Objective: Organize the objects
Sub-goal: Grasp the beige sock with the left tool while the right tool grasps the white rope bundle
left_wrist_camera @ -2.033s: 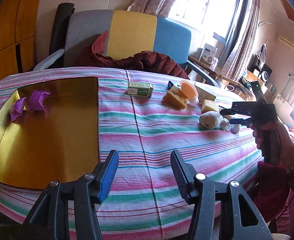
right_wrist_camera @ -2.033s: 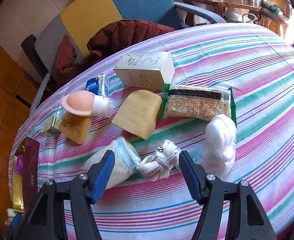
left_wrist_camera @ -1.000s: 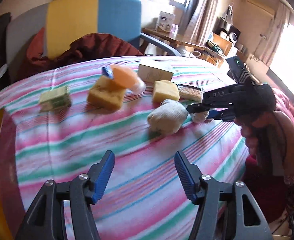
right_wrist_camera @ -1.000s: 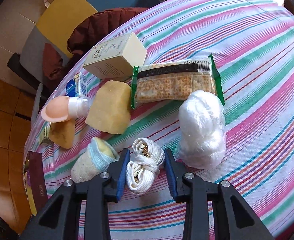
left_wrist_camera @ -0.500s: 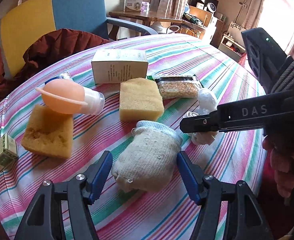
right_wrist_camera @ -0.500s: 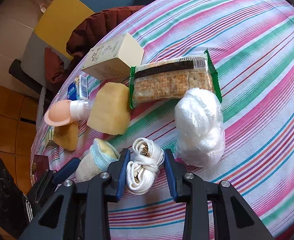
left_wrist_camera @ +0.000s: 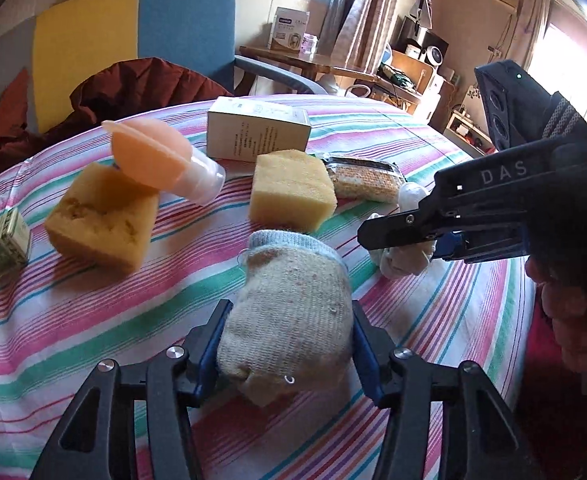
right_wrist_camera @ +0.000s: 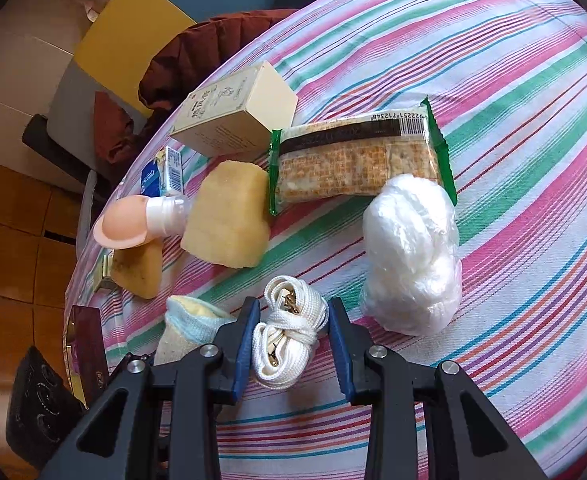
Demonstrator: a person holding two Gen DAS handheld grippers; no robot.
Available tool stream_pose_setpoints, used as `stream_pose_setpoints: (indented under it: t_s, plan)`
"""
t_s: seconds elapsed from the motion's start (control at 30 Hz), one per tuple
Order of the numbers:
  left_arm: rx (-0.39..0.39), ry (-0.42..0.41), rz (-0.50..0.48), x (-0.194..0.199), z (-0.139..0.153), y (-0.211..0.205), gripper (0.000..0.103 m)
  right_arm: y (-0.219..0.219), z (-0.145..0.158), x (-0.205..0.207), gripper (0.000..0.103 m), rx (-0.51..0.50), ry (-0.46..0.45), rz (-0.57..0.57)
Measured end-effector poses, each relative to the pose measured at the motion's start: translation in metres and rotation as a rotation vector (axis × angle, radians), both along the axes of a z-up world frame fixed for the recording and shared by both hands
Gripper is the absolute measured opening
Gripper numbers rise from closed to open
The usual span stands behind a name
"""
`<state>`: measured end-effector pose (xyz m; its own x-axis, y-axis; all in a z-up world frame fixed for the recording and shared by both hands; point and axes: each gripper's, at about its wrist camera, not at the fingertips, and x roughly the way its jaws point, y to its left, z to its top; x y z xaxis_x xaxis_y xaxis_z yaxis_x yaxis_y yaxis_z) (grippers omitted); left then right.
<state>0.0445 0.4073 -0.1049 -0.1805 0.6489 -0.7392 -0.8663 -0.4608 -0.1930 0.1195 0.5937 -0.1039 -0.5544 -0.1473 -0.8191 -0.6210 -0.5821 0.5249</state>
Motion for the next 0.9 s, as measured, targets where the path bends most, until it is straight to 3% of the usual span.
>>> stream_pose_setpoints:
  t_s: [0.33,0.57,0.9]
  plan:
    - [0.062,-0.001,0.099,0.013,-0.002,-0.056,0.056,-0.032,0.01,-0.021,0.035,0.027,0.08,0.166]
    - [0.065,0.021,0.123,0.032,0.002,-0.091,0.056,-0.051,0.007,-0.034,0.035,0.07,0.071,0.274]
    - [0.153,-0.001,0.196,0.024,0.037,-0.145,0.056,-0.067,0.002,-0.04,0.035,0.094,0.056,0.353]
